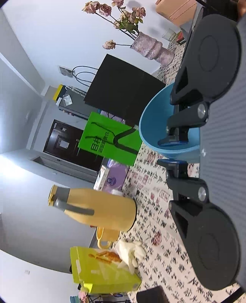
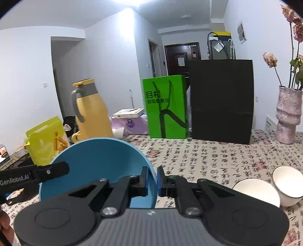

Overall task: Organize plates and bowls
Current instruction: 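Lift the blue bowl and carry it with both grippers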

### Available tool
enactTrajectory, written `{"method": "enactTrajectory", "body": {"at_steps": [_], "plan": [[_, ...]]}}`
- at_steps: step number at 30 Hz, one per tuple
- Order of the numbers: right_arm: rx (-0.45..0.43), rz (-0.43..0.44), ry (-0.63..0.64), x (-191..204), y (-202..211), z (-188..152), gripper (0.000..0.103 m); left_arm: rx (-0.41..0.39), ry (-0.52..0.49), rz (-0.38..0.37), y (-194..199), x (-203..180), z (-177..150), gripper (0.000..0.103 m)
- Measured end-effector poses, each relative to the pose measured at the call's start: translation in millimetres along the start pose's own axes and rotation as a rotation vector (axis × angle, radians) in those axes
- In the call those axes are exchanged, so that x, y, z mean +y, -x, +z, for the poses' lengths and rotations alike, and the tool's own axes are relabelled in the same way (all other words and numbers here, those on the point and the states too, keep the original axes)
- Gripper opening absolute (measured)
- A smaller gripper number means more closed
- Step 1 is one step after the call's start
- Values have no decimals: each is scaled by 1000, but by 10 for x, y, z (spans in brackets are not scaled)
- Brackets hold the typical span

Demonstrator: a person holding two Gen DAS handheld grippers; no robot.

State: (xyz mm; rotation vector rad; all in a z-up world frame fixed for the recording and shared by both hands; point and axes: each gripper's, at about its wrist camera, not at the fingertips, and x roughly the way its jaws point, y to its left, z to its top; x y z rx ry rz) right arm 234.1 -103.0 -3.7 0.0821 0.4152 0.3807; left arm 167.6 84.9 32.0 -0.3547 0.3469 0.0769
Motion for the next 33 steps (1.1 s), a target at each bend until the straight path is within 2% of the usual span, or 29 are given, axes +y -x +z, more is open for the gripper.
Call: {"method": "enactTrajectory", "body": {"at_steps": [13, 33], "plan": [[13, 71, 1, 417, 21, -127, 9, -63, 4, 59, 393, 311, 3, 14], [69, 119, 27, 880, -93, -300, 9, -71, 49, 107, 609, 764, -54, 14]]}}
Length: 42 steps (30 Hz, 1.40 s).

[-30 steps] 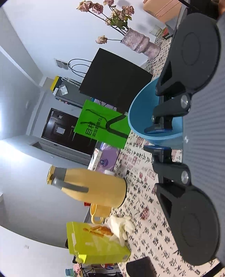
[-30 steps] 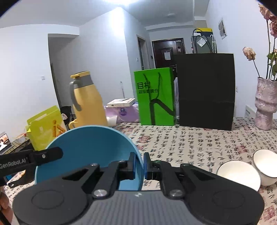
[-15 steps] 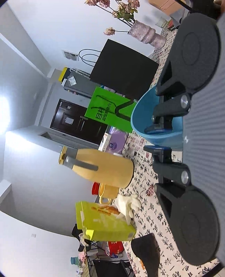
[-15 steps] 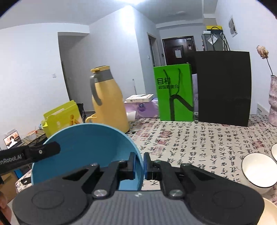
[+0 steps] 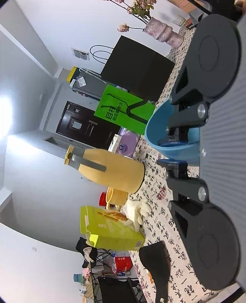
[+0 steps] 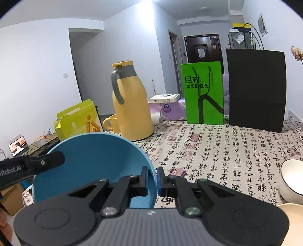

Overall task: Organize plates and bowls
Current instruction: 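Lift the blue bowl and carry it with both grippers, then lower the blue bowl onto the table and open both grippers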

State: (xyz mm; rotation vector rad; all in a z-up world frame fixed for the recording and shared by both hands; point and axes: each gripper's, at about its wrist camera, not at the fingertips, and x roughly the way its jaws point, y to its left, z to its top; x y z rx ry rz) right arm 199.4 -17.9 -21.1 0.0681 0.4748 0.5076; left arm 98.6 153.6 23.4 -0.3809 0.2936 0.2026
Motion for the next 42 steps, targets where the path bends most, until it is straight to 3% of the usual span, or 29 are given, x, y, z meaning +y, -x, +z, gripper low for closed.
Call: {"method": "enactTrajectory", "body": {"at_steps": [17, 28, 31, 42], "plan": [[112, 38, 18, 288, -374, -231, 9, 61, 56, 72, -58, 433, -115, 14], [171, 30, 49, 425, -567, -332, 9, 160, 130, 102, -194, 737, -271, 14], [175, 19, 58, 439, -609, -352, 9, 193, 150, 106, -270, 795, -311, 14], [157, 25, 66, 446, -673, -351, 15, 202, 142, 111, -355, 811, -336, 15]]}}
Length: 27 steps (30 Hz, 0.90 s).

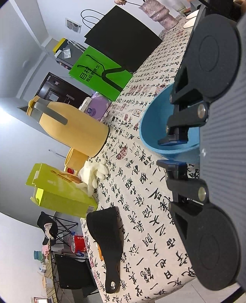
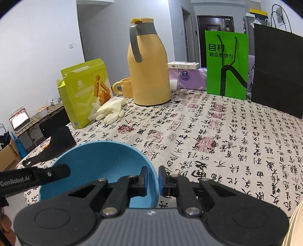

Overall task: Organize plates and bowls
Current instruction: 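Lower the blue bowl onto the table and open both grippers, then pull both open grippers back from the blue bowl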

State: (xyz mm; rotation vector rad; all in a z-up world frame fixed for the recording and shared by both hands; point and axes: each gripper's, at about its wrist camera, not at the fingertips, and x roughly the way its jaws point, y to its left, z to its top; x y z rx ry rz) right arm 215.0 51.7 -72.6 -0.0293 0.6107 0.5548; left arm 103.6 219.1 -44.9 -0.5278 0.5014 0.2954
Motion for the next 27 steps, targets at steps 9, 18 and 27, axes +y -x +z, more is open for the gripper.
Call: {"method": "enactTrajectory", "body": {"at_steps": [9, 18, 27], "plan": [[0, 51, -23, -68, -6, -8, 39, -15, -9, 26, -18, 26, 18, 47], [-76, 116, -55, -190, 257, 2, 84, -113, -79, 39, 208, -51, 31, 92], [-131, 95, -63, -346, 553, -52, 103, -203, -153, 43, 471, -206, -47, 103]]}}
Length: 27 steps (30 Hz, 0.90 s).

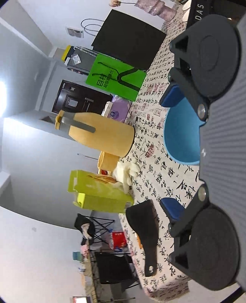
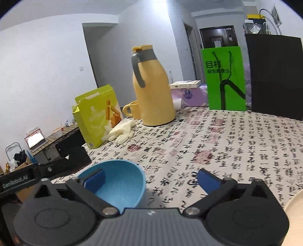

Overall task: Organize plates and bowls
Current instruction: 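Pull both open grippers back from the blue bowl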

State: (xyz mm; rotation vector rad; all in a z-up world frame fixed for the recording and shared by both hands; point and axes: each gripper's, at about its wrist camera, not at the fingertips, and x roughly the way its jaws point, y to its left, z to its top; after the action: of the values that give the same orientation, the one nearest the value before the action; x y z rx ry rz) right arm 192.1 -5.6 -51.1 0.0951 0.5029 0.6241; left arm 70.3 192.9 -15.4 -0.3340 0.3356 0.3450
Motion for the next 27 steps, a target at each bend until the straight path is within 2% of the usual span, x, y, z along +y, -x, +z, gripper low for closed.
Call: {"method": "enactTrajectory", "body": {"at_steps": [15, 27], "plan": [[-64, -6, -27, -259, 464, -68, 103, -44, -20, -18, 269, -171, -4, 103], [-104, -23, -83, -548, 739, -119, 103, -61, -66, -50, 429, -476, -40, 103]]}}
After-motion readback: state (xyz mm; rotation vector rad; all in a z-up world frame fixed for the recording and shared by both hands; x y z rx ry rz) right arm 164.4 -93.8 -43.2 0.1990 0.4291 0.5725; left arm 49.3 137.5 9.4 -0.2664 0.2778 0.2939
